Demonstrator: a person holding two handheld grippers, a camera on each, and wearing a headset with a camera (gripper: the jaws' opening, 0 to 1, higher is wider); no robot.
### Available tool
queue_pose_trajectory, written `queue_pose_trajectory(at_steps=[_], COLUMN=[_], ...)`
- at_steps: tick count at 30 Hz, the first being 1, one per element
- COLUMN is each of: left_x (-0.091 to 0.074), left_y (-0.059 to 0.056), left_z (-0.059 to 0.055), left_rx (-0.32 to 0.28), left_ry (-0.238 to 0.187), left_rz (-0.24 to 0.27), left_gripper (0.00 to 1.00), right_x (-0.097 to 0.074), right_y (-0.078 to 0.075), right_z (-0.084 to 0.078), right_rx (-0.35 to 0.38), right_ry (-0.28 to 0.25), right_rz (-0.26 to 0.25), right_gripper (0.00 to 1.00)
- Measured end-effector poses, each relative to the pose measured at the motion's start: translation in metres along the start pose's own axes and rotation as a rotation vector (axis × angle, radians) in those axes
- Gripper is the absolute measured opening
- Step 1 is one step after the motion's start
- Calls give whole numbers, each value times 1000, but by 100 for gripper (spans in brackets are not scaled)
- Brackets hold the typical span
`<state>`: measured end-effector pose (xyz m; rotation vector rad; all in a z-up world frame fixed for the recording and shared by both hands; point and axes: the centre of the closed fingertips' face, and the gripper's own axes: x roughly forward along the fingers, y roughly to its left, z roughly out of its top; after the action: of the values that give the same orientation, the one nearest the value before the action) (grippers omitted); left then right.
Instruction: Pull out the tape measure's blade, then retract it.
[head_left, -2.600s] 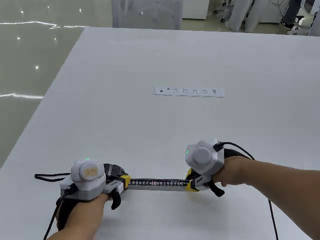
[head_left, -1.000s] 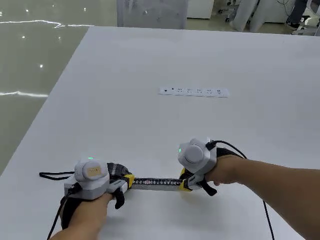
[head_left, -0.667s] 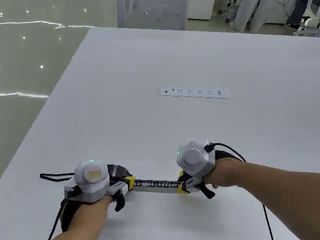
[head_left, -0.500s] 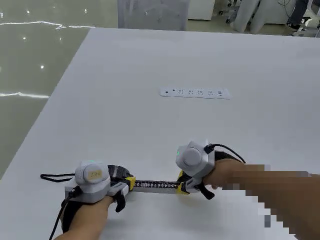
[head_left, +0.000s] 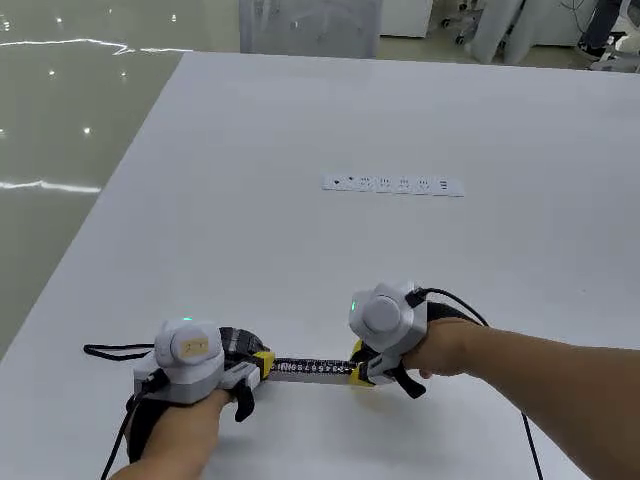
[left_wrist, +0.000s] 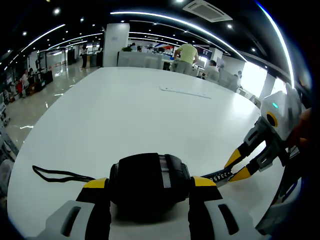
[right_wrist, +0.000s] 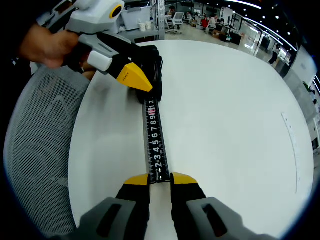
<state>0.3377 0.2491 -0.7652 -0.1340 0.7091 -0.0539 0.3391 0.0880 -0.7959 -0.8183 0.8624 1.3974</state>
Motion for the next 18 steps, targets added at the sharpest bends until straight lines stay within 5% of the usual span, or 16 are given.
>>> queue_pose_trajectory(at_steps=[18], left_x=[0], left_y=[-1], left_z=[-1], left_rx=[7], left_ry=[11], left_rz=[-6], left_gripper=[59], right_x=[7], right_y=[3], right_z=[10], right_rx=[11], right_ry=[-15], right_rz=[-2], right_gripper=[15])
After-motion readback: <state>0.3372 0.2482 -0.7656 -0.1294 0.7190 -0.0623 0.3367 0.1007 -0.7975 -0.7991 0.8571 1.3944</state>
